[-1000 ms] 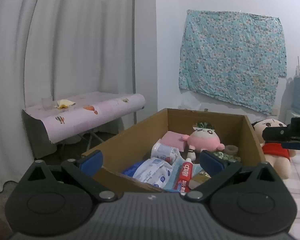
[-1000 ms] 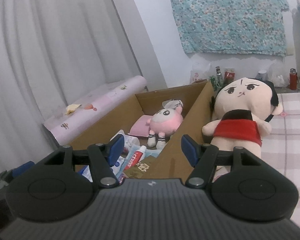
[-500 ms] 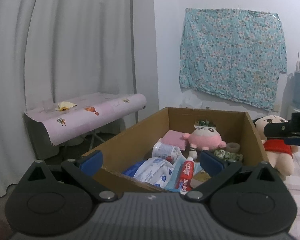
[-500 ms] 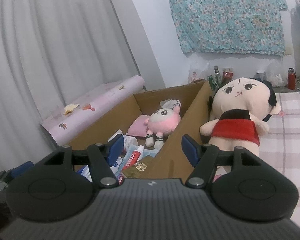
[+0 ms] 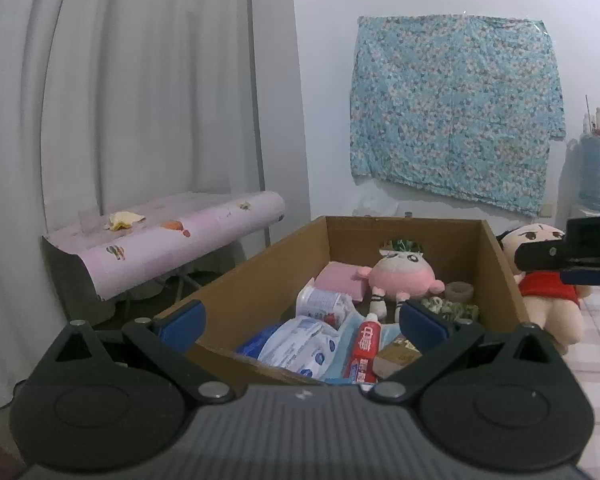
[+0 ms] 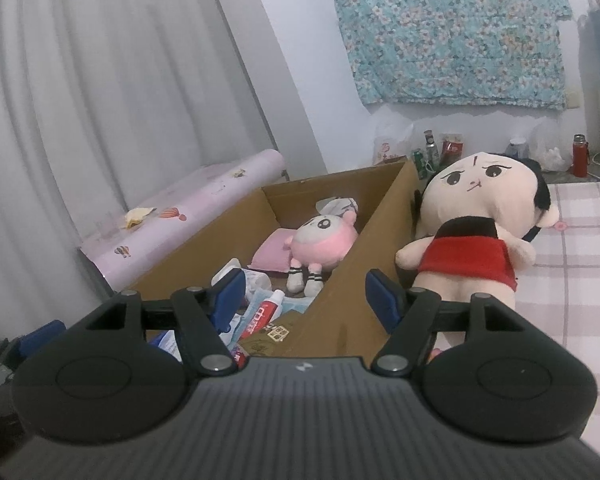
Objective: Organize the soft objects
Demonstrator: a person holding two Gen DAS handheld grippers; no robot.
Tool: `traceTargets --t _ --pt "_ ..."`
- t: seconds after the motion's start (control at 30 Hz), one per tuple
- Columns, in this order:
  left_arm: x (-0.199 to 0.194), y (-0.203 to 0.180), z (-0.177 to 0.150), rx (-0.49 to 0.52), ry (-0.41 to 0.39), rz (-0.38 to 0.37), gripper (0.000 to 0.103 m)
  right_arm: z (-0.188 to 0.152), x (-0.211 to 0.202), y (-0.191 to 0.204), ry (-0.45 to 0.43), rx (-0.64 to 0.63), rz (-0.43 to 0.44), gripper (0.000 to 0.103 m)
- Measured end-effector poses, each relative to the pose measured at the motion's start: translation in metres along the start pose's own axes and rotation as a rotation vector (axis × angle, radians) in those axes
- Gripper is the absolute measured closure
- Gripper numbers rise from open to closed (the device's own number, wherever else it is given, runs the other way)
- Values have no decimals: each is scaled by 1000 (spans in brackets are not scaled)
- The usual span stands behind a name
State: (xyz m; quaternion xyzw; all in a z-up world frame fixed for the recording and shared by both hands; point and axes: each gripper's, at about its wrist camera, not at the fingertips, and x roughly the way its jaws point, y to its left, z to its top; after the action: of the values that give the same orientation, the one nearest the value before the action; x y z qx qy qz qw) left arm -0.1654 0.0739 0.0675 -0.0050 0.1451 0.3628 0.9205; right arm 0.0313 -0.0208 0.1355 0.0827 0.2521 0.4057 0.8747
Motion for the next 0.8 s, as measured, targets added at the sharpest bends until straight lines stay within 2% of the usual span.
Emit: traceTargets --t 0.33,0.8 --pt "-2 0 -1 -6 -13 -8 0 -1 -2 -6 11 46 8 36" --pt "-1 5 -1 -52 3 7 0 -1 -3 1 -11 -13 -17 36"
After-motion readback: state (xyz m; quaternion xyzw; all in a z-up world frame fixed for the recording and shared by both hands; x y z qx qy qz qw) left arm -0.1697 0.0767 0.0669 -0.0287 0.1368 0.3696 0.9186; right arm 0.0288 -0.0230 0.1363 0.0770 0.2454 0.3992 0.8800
